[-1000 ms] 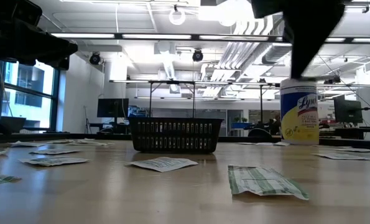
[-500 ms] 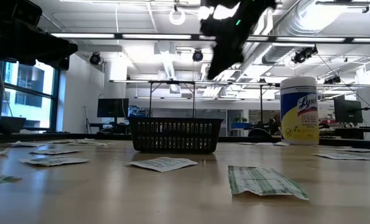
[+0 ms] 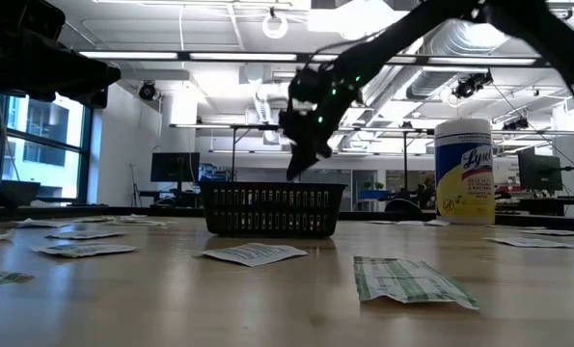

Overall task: Pick & Place First Aid Supplies
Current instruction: Put the towelette pack into the top black basket, then put the bandage into the bottom black basket

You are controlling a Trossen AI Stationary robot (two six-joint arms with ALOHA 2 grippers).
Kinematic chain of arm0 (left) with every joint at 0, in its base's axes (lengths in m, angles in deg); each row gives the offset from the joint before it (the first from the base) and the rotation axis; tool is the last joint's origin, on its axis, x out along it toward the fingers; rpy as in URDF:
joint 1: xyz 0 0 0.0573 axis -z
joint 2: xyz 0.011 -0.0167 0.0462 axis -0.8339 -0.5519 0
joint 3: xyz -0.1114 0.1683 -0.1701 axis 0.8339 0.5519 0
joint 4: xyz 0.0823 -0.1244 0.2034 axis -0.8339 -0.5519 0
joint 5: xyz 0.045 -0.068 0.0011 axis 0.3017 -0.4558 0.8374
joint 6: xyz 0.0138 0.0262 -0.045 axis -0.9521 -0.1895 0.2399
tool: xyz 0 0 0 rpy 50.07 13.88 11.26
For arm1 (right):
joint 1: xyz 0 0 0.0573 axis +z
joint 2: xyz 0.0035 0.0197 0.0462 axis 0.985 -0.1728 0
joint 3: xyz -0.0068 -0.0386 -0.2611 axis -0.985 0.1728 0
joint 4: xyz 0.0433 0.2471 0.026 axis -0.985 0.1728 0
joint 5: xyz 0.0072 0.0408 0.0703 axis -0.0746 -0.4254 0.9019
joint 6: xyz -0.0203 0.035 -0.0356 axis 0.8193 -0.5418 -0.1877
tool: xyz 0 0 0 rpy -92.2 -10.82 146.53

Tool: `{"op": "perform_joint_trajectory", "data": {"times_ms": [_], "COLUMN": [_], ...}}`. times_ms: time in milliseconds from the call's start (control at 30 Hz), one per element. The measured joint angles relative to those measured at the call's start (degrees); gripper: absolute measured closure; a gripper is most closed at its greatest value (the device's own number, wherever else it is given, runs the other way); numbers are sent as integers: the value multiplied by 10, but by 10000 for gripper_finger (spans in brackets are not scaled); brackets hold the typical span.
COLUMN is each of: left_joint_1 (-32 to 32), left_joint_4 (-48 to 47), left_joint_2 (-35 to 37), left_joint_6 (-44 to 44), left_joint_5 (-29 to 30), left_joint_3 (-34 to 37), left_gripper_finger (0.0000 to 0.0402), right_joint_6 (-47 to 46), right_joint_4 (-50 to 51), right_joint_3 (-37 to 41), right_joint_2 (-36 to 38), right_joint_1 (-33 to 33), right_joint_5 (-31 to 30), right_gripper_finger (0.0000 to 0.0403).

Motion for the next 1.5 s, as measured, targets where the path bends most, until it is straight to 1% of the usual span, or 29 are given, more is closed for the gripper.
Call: {"op": "perform_joint_trajectory", "data": {"times_ms": [67, 200, 333, 400, 533, 633, 733, 833, 933, 1067, 1167, 1300, 1500], "left_joint_1": [0, 0, 0, 0, 0, 0, 0, 0, 0, 0, 0, 0, 0], "left_joint_4": [0, 0, 0, 0, 0, 0, 0, 0, 0, 0, 0, 0, 0], "left_joint_2": [0, 0, 0, 0, 0, 0, 0, 0, 0, 0, 0, 0, 0], "left_joint_6": [-2, -3, 0, 0, 1, 1, 1, 1, 0, -15, -17, -17, -19], "left_joint_5": [0, 0, 0, 0, 0, 0, 0, 0, 0, 0, 0, 0, 1], "left_joint_3": [0, 0, 0, 0, 0, 0, 0, 0, 0, 0, 0, 0, 0], "left_gripper_finger": [309, 309, 309, 309, 309, 309, 309, 309, 309, 309, 309, 309, 309], "right_joint_6": [13, 25, 33, 42, 41, 20, 21, 9, -28, -98, -160, -224, -297], "right_joint_4": [24, 37, 47, 54, 73, 90, 118, 146, 166, 128, 66, -62, -213], "right_joint_3": [-19, -30, -30, -30, -30, -30, -30, -30, -28, 9, 62, 159, 292], "right_joint_2": [-20, -47, -52, -51, -49, -44, -19, 22, 66, 133, 178, 236, 292], "right_joint_1": [-8, -16, -20, -20, -19, -11, 13, 55, 112, 211, 285, 379, 499], "right_joint_5": [6, -23, -22, -21, -26, -57, -98, -131, -140, -158, -185, -232, -241], "right_gripper_finger": [403, 402, 402, 396, 352, 313, 290, 285, 290, 302, 311, 321, 334]}}
